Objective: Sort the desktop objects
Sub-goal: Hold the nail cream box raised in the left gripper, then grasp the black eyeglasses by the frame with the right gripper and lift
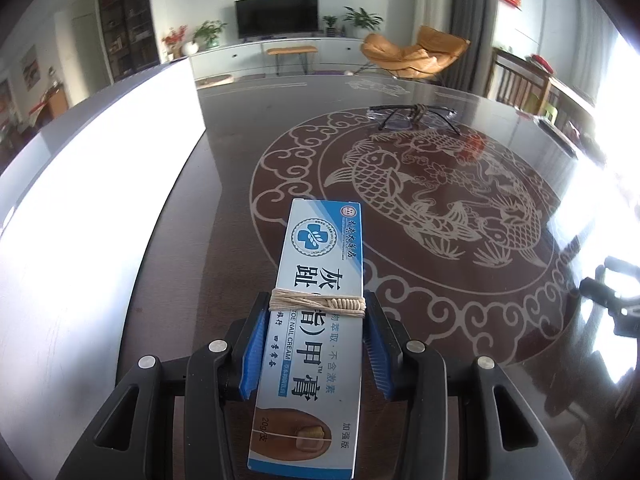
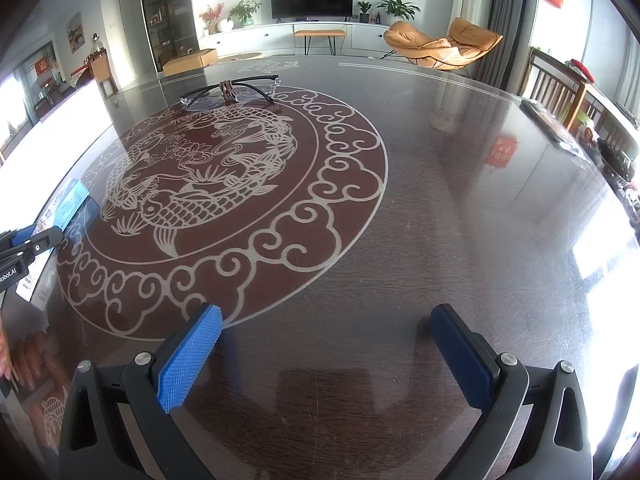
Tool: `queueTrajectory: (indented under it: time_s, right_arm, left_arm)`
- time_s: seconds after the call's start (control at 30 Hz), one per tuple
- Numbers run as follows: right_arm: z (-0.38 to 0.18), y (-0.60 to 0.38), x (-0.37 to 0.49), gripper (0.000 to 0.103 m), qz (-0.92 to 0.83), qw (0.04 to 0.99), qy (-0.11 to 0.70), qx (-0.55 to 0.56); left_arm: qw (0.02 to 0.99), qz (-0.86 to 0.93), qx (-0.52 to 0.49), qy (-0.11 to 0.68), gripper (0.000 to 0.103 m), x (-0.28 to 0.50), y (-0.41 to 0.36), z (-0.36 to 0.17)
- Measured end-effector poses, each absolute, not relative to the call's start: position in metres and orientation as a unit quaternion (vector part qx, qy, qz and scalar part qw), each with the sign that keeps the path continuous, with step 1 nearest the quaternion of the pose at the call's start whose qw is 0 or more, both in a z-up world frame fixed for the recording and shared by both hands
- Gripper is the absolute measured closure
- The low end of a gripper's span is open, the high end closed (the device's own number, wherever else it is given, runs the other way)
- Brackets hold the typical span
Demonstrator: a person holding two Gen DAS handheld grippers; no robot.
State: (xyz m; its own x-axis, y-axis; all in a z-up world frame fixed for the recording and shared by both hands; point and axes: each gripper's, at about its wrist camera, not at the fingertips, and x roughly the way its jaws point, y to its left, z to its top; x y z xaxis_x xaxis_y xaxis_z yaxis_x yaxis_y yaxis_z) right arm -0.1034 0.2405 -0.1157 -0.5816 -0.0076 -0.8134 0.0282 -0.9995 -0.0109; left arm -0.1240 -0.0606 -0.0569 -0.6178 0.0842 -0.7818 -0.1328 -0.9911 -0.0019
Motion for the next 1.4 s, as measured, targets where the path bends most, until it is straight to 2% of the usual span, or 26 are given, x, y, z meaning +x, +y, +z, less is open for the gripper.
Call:
queueTrajectory:
  time_s: [0.67,0.73,0.8,0.93,1.0,1.2,1.3,1.4]
  right_arm:
    - [-0.116,0.24,-0.104,0.0,-0.889,0.011,0.012,0.457]
    - [-0.117,0.237,-0.114,0.0,-0.887,0.031,0.014,0.461]
    - [-0.109,0.239,-0.126,0.0,-0.891,0.095,0.003,0.443]
    - [-0.076,0.213,-0.176,0.0,-0.895,0.16,0.1,0.403]
    - [-0.064,0.181,-0.214,0.0,-0.874,0.203,0.18,0.404]
    - [-0.067,0.113,-0.295,0.0,-0.808,0.25,0.349,0.403]
    - [-0.082,0.094,-0.323,0.0,-0.785,0.234,0.396,0.414]
    - [-0.084,0.083,-0.341,0.001,-0.792,0.236,0.387,0.409]
  left_arm:
    - [0.054,0.9,-0.432,0.026,0.059,-0.126,-0.061,-0.057]
    - [0.054,0.9,-0.432,0.026,0.059,-0.127,-0.062,-0.057]
    - [0.054,0.9,-0.432,0.026,0.059,-0.127,-0.062,-0.057]
    - [0.054,0.9,-0.432,0.027,0.058,-0.127,-0.062,-0.057]
    - [0.054,0.9,-0.432,0.026,0.058,-0.126,-0.061,-0.057]
    - [0.054,0.9,-0.432,0.024,0.058,-0.126,-0.062,-0.057]
    - [0.054,0.9,-0.432,0.024,0.058,-0.126,-0.062,-0.056]
    - [0.056,0.9,-0.432,0.02,0.059,-0.126,-0.064,-0.057]
